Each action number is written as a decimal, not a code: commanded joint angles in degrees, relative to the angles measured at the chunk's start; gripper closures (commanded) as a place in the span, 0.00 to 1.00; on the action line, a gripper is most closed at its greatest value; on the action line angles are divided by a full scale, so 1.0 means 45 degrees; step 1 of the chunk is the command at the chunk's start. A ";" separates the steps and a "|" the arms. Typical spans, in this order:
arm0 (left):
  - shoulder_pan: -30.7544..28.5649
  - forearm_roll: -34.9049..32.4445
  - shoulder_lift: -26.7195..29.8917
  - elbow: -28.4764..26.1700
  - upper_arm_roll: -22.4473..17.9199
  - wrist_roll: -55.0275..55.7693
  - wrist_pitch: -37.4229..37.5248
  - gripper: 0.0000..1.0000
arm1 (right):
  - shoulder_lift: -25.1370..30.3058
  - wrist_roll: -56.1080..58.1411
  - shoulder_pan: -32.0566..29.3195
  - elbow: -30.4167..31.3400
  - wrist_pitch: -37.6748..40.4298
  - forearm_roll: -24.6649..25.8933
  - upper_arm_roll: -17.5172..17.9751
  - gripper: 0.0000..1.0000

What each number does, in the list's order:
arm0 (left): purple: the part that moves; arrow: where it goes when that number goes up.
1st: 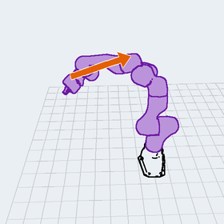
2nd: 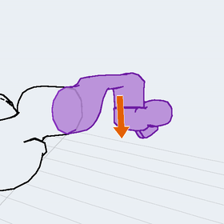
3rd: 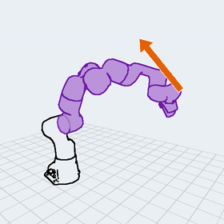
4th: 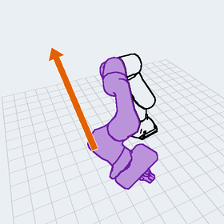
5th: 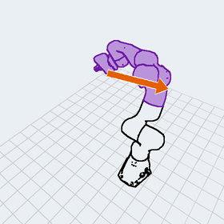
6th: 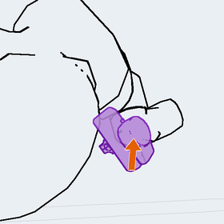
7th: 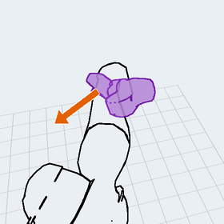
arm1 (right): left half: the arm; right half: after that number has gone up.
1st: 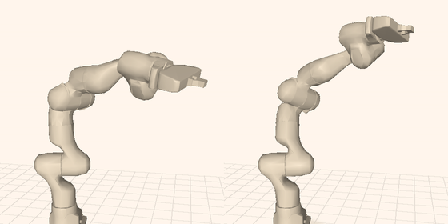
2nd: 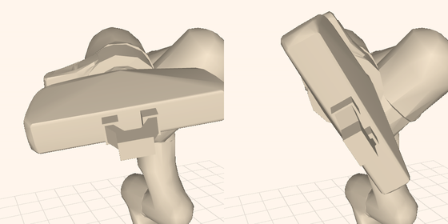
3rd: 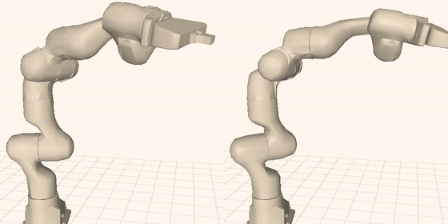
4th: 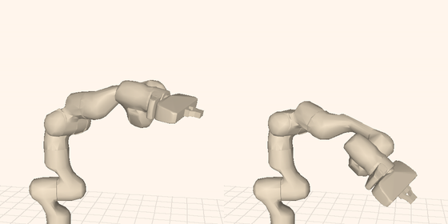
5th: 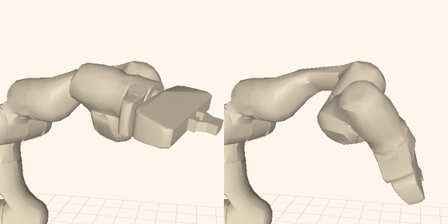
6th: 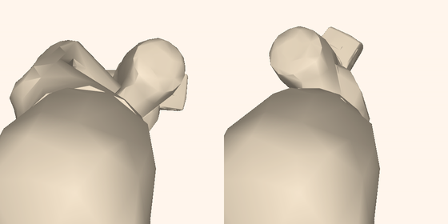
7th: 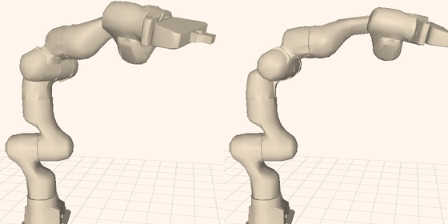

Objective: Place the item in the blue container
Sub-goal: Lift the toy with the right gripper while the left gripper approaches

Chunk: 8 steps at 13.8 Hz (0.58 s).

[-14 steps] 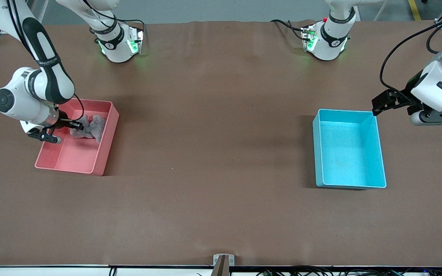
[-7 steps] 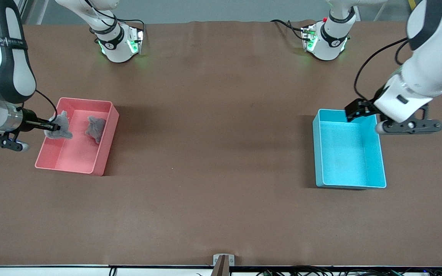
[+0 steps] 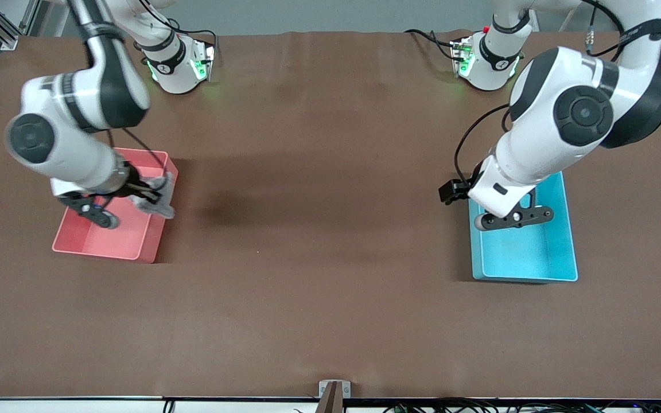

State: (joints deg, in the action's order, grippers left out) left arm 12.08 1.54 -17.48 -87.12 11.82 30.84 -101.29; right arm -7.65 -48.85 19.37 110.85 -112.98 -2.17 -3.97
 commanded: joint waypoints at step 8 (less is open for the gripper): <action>0.1298 0.0341 -0.1389 0.0161 0.0009 0.3087 -0.1551 0.00 | -0.6321 -0.8828 0.4952 -0.4002 -0.3994 -0.1022 -0.0172 0.97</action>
State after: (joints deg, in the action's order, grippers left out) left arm 17.37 1.72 -22.51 -87.07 11.93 44.02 -106.65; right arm -28.37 -84.21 39.24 101.74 -132.16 -5.80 -3.94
